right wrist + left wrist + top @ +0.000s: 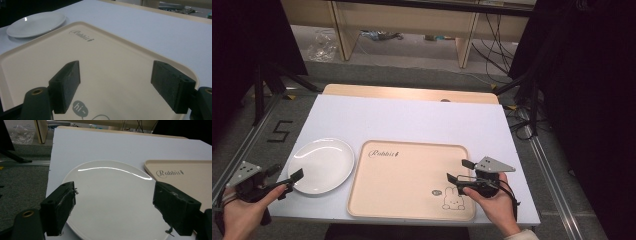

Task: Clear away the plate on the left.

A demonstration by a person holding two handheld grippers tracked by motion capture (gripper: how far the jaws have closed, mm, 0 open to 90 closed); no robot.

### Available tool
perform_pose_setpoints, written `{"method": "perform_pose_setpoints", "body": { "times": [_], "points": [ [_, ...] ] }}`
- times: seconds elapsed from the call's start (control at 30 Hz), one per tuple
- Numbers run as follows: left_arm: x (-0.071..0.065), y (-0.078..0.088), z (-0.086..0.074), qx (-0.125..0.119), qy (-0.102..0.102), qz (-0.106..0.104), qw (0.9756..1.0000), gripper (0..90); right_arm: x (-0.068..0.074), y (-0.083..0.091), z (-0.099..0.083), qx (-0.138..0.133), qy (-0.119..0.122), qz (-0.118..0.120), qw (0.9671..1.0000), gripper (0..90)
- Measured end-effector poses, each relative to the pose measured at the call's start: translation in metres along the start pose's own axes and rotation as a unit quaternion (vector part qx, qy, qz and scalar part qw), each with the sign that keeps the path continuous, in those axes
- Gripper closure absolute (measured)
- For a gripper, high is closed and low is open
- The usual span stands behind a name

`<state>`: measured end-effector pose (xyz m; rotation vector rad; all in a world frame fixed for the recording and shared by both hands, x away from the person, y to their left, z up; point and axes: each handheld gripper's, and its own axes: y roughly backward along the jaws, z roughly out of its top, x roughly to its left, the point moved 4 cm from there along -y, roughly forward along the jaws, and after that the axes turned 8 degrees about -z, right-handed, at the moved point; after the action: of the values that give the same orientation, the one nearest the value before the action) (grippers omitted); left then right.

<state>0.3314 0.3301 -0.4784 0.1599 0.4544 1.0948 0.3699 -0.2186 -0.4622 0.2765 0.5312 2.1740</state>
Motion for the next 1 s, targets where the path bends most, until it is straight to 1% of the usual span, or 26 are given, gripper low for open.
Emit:
{"method": "perform_pose_setpoints", "body": {
  "times": [0.03,0.07,0.1,0.13,0.17,0.2,0.23,0.27,0.3,0.33,0.37,0.4,0.43,0.47,0.5,0.53,0.57,0.63,0.67,0.7,0.73,0.77,0.8,0.83,0.9,1.0],
  "points": [
    [0.000,-0.001,0.000,-0.001,0.000,-0.001,1.0000,18.0,0.001,0.000,-0.001,-0.001,-0.015,0.003,0.9999,24.6],
    [0.000,-0.001,0.000,-0.001,0.000,-0.001,1.0000,18.7,0.001,0.000,-0.001,-0.001,-0.015,0.003,0.9999,24.6],
    [0.004,0.000,0.000,0.013,0.004,-0.001,0.9999,19.6,0.000,0.000,-0.002,-0.001,-0.016,0.005,0.9999,25.8],
    [0.006,0.000,0.001,0.013,0.011,0.000,0.9999,20.4,-0.001,0.000,-0.002,0.004,-0.016,-0.002,0.9999,26.4],
    [0.006,0.000,0.001,0.013,0.011,0.000,0.9999,21.0,-0.001,0.000,-0.002,0.004,-0.016,-0.002,0.9999,26.4],
    [0.010,-0.002,0.002,0.012,0.020,0.002,0.9997,21.0,-0.004,0.000,-0.002,-0.001,-0.001,-0.007,1.0000,27.0],
    [0.017,-0.004,0.003,0.014,0.021,0.007,0.9997,21.7,-0.001,0.000,-0.002,0.008,-0.019,-0.002,0.9998,27.4],
    [0.021,-0.005,0.002,0.020,0.030,0.015,0.9992,22.2,-0.002,0.000,0.000,0.007,-0.011,-0.002,0.9999,28.2],
    [0.027,-0.006,0.001,0.027,0.044,0.020,0.9985,22.5,-0.001,0.001,0.000,0.009,-0.012,-0.007,0.9999,29.0],
    [0.035,-0.008,0.002,0.029,0.037,0.016,0.9988,22.8,-0.001,-0.001,0.002,-0.001,0.003,-0.013,0.9999,29.7],
    [0.039,-0.008,0.002,0.033,0.047,0.012,0.9983,23.1,0.004,-0.003,0.002,0.007,0.000,0.005,1.0000,30.6],
    [0.041,-0.008,0.002,0.045,0.060,0.019,0.9970,23.1,0.004,-0.003,0.002,0.007,0.000,0.005,1.0000,30.6],
    [0.044,-0.010,0.002,0.039,0.069,0.017,0.9967,23.1,0.005,-0.002,0.001,0.013,0.005,0.003,0.9999,31.1],
    [0.045,-0.011,0.002,0.040,0.084,0.021,0.9954,23.3,0.007,0.000,0.001,0.018,0.005,-0.011,0.9998,31.9],
    [0.047,-0.012,0.002,0.049,0.091,0.023,0.9944,23.9,0.009,-0.002,0.002,0.016,0.009,0.002,0.9998,32.3],
    [0.050,-0.014,0.002,0.055,0.091,0.019,0.9941,24.8,0.011,-0.001,0.002,0.013,0.008,0.000,0.9999,32.8],
    [0.051,-0.015,0.002,0.062,0.104,0.022,0.9924,25.7,0.012,-0.001,0.003,0.008,0.016,-0.001,0.9998,33.1],
    [0.057,-0.019,0.003,0.073,0.111,0.022,0.9909,28.3,0.015,-0.003,0.003,0.011,0.015,0.011,0.9998,33.4],
    [0.059,-0.020,0.003,0.077,0.115,0.024,0.9901,29.6,0.016,-0.001,0.002,0.019,0.014,0.002,0.9997,33.6],
    [0.061,-0.023,0.003,0.071,0.126,0.024,0.9892,30.3,0.015,-0.001,0.001,0.020,0.014,-0.001,0.9997,33.8],
    [0.064,-0.024,0.003,0.075,0.126,0.022,0.9890,31.8,0.014,-0.002,0.002,0.019,0.020,0.001,0.9996,33.9],
    [0.066,-0.027,0.004,0.073,0.133,0.023,0.9882,33.7,0.011,-0.003,0.002,0.014,0.031,0.002,0.9994,34.3],
    [0.068,-0.028,0.003,0.078,0.138,0.028,0.9870,33.7,0.011,-0.003,0.002,0.014,0.031,0.002,0.9994,34.3],
    [0.070,-0.029,0.003,0.080,0.143,0.028,0.9860,35.4,0.013,-0.002,0.001,0.025,0.012,0.006,0.9996,34.4],
    [0.073,-0.031,0.002,0.080,0.156,0.026,0.9841,39.2,0.014,-0.002,0.001,0.024,0.010,0.005,0.9996,34.6],
    [0.074,-0.034,-0.001,0.083,0.173,0.021,0.9812,41.1,0.014,-0.003,0.001,0.022,0.014,0.007,0.9996,34.7]
  ]
}}
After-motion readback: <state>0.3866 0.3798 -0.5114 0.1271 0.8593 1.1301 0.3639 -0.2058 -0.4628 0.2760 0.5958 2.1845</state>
